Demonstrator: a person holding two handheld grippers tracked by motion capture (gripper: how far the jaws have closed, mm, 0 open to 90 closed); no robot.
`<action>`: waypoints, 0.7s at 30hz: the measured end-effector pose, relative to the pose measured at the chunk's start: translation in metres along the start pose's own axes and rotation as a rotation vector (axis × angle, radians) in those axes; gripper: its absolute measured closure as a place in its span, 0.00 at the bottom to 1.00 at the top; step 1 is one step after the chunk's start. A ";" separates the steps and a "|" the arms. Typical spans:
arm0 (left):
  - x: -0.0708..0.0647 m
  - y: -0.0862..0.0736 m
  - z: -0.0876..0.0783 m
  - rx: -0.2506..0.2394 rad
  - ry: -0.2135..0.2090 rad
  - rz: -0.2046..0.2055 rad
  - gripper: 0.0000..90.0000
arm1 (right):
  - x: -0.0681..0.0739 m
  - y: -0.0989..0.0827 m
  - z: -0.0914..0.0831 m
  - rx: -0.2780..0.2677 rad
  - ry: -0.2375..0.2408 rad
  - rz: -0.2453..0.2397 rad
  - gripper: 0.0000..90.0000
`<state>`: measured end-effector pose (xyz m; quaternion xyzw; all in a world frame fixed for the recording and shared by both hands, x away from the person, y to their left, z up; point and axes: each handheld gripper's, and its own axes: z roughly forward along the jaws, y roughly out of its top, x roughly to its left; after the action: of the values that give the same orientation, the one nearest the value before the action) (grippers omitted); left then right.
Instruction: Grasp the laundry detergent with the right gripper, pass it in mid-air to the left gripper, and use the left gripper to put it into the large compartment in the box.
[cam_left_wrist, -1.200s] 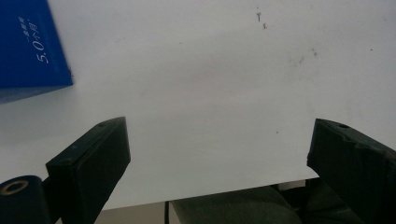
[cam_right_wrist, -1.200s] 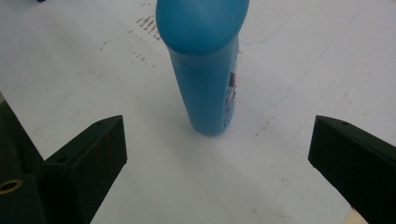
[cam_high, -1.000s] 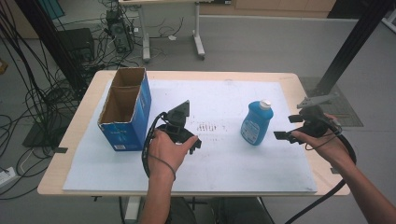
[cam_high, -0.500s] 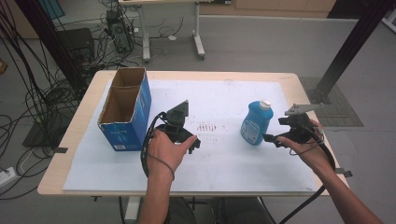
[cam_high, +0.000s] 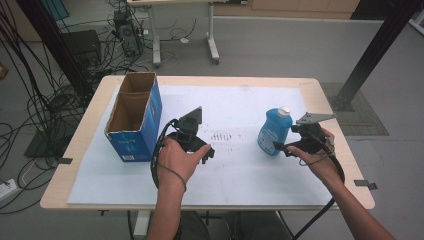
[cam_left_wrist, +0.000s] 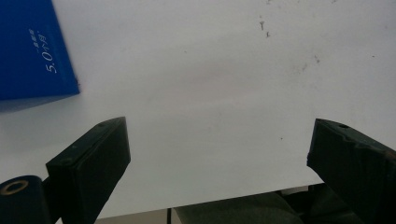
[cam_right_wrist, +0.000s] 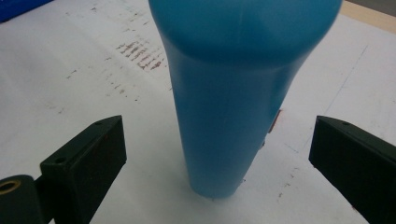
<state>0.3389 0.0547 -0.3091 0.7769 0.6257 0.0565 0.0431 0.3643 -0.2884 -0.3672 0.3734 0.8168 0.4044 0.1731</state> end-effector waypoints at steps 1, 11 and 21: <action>0.000 0.000 0.000 0.000 0.001 -0.002 0.07 | 0.000 0.000 0.001 -0.003 -0.001 -0.002 0.04; 0.001 0.001 0.002 0.001 0.000 0.000 0.07 | 0.000 -0.006 0.012 -0.064 -0.005 0.001 0.04; 0.001 0.001 0.002 -0.001 0.000 0.001 0.07 | 0.001 -0.011 0.020 -0.121 -0.003 0.004 0.03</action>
<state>0.3405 0.0559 -0.3107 0.7772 0.6252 0.0569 0.0436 0.3703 -0.2812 -0.3882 0.3647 0.7898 0.4527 0.1957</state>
